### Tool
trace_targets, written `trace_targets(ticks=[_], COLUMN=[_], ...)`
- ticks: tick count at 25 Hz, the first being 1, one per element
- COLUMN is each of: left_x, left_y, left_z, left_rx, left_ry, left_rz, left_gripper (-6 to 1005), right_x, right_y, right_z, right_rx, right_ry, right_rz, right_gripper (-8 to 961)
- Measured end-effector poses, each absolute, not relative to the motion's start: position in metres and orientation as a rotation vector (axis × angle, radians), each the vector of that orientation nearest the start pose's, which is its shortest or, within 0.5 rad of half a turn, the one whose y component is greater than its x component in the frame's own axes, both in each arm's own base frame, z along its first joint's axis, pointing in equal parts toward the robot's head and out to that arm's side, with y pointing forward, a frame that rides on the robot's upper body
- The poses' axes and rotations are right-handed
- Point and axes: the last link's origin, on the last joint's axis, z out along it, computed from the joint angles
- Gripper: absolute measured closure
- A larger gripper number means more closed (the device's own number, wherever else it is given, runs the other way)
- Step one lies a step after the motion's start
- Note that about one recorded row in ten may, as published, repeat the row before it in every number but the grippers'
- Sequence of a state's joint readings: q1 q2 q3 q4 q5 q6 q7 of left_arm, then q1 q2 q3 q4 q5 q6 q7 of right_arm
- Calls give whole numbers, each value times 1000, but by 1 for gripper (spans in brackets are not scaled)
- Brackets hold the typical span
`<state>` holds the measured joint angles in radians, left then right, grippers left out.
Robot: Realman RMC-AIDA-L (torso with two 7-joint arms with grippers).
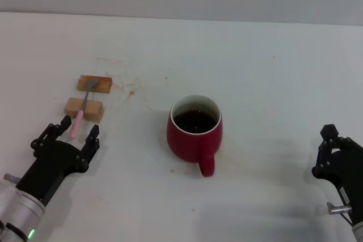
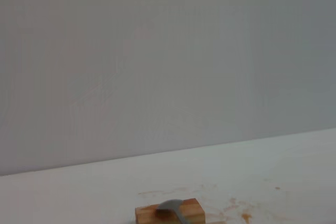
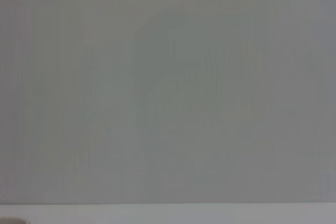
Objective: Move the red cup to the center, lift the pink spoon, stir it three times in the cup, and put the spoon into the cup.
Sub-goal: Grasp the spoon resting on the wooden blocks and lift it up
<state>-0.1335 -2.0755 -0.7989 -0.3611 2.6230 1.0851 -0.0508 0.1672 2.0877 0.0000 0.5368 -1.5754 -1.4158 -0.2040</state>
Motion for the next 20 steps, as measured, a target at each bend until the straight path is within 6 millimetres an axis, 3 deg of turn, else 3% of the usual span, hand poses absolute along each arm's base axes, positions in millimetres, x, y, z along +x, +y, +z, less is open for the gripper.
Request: trace_targets(ticks=[4,9,20], left_x=[-342,-343,-343], left_y=[236,236,236], left_z=[-73,-73,-74], left_rx=[-1881,-1882,-1886], left_ry=[-553,-560,-559], left_rz=[-566,-564,-561], left_gripper=[374,485,484], right_x=[309,309,307], right_y=[196,196,196], right_z=[-88,-88,-90], right_rx=[-1635,-1635,-1649], right_ry=[644,644,640], right_rz=[692,692,696], right_gripper=[952,952,952])
